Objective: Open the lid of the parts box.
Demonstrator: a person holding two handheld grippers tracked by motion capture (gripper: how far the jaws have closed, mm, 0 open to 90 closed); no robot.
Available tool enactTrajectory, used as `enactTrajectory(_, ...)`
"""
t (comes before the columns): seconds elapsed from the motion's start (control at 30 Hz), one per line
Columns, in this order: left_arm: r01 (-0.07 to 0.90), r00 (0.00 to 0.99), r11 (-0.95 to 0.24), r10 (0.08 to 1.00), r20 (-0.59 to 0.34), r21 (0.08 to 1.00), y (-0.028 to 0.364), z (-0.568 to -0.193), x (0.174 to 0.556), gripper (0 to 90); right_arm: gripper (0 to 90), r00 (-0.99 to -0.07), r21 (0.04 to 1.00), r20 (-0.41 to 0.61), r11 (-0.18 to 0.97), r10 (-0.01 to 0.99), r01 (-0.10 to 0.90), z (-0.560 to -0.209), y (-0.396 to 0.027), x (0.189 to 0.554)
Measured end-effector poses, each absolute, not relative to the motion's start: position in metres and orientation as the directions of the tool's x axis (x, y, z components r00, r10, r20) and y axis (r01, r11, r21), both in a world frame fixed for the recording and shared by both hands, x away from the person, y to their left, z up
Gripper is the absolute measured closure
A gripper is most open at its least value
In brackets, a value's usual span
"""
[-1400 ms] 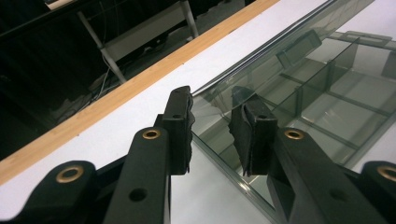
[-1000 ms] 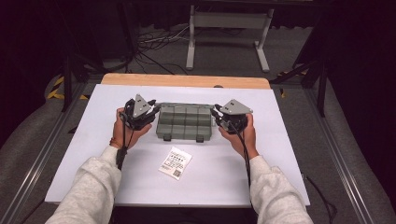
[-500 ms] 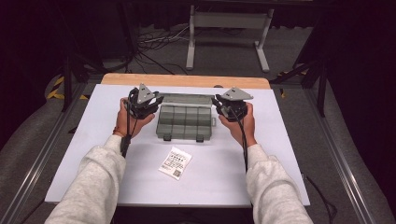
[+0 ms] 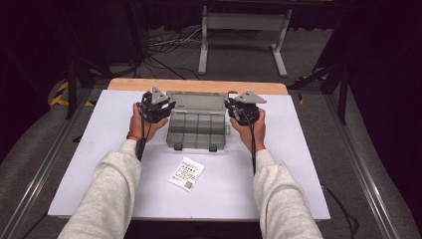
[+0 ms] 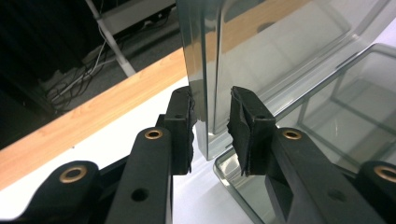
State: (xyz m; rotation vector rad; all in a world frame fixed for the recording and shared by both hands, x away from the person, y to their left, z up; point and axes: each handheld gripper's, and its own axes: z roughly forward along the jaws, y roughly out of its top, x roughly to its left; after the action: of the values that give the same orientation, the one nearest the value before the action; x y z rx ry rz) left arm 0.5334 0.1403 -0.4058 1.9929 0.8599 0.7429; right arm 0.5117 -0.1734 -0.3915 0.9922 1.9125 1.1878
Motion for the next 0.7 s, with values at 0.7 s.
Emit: enactTrajectory(0.7,0.407,0.562,-0.377,0.821,0.097,0.832,0.139,-0.444,0.558,75.9,81.3,-0.433,0.889,-0.043,0.232,0.9,0.394,-0.436,-0.168,0.542)
